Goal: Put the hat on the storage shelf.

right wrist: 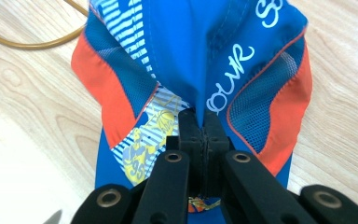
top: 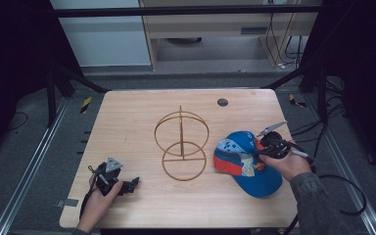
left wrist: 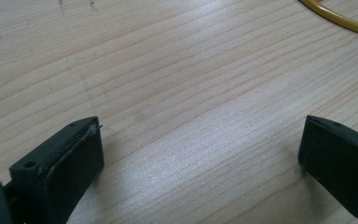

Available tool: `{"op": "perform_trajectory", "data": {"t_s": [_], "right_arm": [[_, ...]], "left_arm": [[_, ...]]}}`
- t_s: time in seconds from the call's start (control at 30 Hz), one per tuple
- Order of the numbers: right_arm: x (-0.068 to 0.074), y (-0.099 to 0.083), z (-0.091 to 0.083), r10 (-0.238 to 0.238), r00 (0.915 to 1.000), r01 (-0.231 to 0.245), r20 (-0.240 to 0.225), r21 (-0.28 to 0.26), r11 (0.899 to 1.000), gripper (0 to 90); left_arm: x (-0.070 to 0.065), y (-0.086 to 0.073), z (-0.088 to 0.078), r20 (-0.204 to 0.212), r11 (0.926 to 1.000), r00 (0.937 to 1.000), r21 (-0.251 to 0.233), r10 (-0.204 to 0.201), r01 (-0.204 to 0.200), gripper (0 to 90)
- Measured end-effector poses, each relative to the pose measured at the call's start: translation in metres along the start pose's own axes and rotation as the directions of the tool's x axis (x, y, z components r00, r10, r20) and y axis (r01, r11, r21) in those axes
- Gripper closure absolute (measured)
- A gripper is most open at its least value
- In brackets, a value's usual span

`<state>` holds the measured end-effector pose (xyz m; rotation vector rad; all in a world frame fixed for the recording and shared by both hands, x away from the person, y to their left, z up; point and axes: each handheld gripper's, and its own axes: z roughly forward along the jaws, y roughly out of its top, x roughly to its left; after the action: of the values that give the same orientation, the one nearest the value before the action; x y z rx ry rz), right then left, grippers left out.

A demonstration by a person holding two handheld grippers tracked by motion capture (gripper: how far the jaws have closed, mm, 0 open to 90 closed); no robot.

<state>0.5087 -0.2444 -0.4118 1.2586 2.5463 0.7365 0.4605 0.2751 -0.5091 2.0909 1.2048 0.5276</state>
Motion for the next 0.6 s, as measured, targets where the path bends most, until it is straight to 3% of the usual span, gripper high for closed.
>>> {"op": "perform_trajectory", "data": {"t_s": [0.13,0.47,0.6], "right_arm": [[0.000,0.000,-0.010,-0.009,0.9999,0.009,-0.005,-0.012,1.000,90.0],[0.003,0.015,-0.062,-0.041,0.9991,0.042,0.009,-0.085,0.996,90.0],[0.005,0.022,-0.075,-0.062,0.9980,0.063,0.014,-0.102,0.993,90.0]], "left_arm": [[0.000,0.000,0.000,0.000,1.0000,1.0000,0.000,0.000,0.000,0.0],[0.000,0.000,0.000,0.000,1.0000,1.0000,0.000,0.000,0.000,0.0],[0.000,0.000,0.000,0.000,1.0000,1.0000,0.002,0.002,-0.002,0.0]]}}
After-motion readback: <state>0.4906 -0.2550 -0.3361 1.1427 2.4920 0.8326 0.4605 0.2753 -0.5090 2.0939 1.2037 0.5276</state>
